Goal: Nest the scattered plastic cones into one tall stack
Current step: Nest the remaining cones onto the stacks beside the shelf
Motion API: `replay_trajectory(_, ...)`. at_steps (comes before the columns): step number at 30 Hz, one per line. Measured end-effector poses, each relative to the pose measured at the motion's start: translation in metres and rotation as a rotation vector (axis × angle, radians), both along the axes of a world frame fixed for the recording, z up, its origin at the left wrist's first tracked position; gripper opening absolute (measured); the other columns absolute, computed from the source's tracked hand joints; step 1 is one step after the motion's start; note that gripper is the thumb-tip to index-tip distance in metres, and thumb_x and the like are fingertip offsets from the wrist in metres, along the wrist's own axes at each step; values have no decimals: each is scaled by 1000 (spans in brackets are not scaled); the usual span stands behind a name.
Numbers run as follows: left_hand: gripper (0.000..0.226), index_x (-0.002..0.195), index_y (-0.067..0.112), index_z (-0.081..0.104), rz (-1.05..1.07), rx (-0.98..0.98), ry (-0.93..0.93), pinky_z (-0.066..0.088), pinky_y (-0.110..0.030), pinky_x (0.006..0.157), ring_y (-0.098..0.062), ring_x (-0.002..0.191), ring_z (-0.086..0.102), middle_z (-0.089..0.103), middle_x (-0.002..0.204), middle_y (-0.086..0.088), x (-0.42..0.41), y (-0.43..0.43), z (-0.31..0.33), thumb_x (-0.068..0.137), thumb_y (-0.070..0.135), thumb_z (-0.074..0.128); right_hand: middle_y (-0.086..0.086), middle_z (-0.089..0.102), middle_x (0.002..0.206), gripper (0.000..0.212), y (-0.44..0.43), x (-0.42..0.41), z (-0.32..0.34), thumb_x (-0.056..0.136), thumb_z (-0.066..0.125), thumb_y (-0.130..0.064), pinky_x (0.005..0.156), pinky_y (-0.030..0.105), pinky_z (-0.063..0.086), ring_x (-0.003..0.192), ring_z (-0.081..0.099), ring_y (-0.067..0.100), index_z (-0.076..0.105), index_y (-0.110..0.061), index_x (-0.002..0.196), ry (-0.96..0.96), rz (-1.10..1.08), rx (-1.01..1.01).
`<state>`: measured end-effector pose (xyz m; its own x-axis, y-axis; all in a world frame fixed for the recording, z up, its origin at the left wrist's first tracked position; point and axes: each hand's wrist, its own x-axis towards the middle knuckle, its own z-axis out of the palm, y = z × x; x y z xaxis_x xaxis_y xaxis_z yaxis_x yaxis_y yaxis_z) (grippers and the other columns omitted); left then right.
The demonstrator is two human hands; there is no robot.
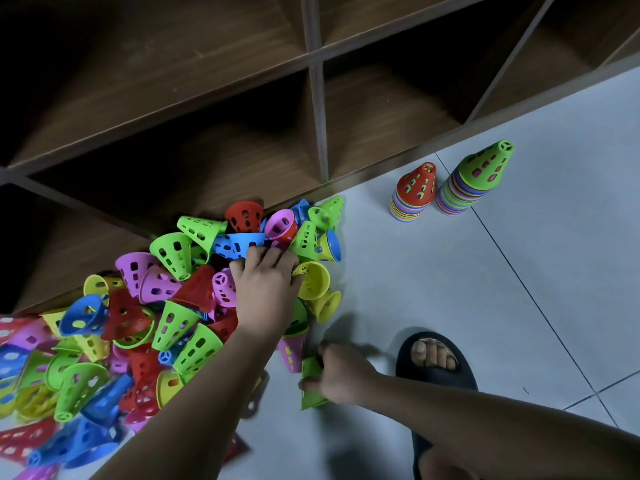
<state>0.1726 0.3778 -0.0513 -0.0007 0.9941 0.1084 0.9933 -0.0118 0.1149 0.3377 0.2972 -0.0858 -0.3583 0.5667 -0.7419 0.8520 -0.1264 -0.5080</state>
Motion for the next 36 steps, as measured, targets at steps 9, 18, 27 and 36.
replay_trajectory(9,11,83,23,69,-23,97,-52,34,-44,82,-28,98,59,66,78,7,5,10,18,89,28,76,-10,59,71,33,70,36,49,79,79,-49,56,23,41,62,53,4,55,-28,81,211,-300,129)
replay_trajectory(18,7,98,27,72,91,100,-376,32,-40,94,-24,92,63,72,77,11,14,26,55,96,27,78,-3,70,83,24,127,87,97,84,80,-39,71,36,52,75,62,15,64,-23,93,421,-571,450)
replay_trajectory(27,5,101,32,76,277,9,-794,60,-34,85,4,88,71,76,93,21,47,57,83,97,31,78,-11,65,103,32,199,150,109,91,80,-41,80,24,48,99,61,16,63,-30,116,294,-715,955)
replay_trajectory(36,4,95,26,76,350,-60,-1026,56,-29,68,-3,76,74,80,88,13,76,81,89,96,28,79,-7,66,122,39,218,162,92,92,77,-38,98,46,49,110,58,19,64,-22,125,201,-673,975)
